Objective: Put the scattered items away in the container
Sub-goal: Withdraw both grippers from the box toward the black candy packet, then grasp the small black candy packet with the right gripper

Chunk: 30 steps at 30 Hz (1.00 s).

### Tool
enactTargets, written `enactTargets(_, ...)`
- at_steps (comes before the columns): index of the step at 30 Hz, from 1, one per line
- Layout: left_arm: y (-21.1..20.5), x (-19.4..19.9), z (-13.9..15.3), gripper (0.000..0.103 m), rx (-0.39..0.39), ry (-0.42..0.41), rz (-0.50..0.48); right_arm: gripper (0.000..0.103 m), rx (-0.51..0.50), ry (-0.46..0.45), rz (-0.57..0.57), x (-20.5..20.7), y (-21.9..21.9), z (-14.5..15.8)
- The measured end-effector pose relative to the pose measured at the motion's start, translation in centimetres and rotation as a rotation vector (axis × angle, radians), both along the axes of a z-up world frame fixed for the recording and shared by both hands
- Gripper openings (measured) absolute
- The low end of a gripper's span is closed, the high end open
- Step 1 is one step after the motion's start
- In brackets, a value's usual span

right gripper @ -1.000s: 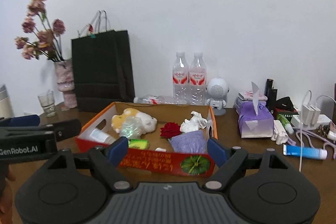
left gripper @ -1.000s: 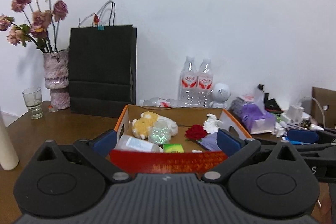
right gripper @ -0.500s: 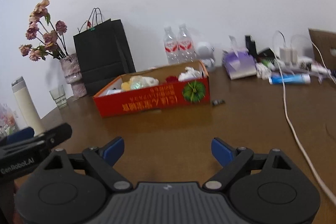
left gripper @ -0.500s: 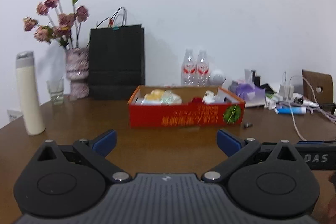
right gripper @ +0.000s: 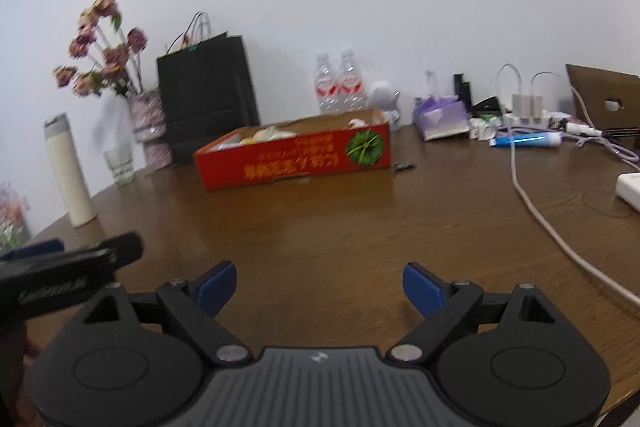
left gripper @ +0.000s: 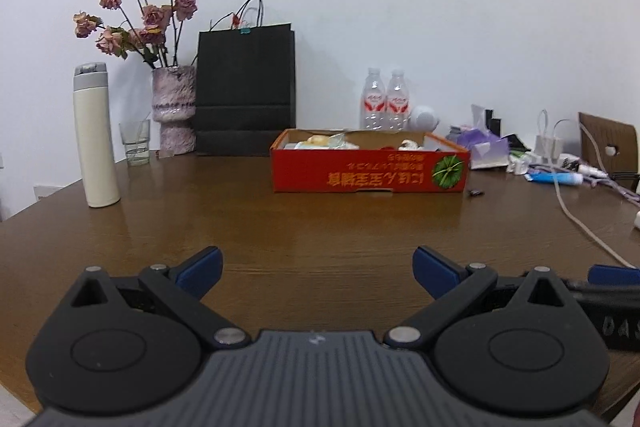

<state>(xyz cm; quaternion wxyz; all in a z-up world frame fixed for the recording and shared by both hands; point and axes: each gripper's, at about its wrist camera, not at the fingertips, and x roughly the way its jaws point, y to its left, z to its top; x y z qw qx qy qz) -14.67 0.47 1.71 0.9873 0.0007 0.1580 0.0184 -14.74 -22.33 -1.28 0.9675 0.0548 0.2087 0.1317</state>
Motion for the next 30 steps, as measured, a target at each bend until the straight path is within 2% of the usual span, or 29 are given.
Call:
enactTargets(4,0.2,0.3,0.1,0.103,-0.011,0.003,0.013,0.09,-0.004,-0.004,0.015,0.0,0.5,-0.1)
enactTargets(9,-0.1,0.1,0.2,0.103,0.0,0.001,0.003,0.09,0.051,0.028,-0.031,0.7,-0.4,-0.2)
enactTargets(17,-0.7,2.2,0.4,0.103,0.0,0.047,-0.022,0.09,0.0,0.003,-0.031,2.2,-0.7,0.1)
enactTargets(25,-0.3,9.1,1.6,0.103,-0.055,0.144,-0.07,0.089,-0.005,0.131,-0.103,11.8,-3.9,0.9)
enactTargets(30,-0.2,14.1,1.9,0.103,-0.072,0.215,-0.087,0.074,-0.02,0.228,-0.056,19.5,-5.4,1.1)
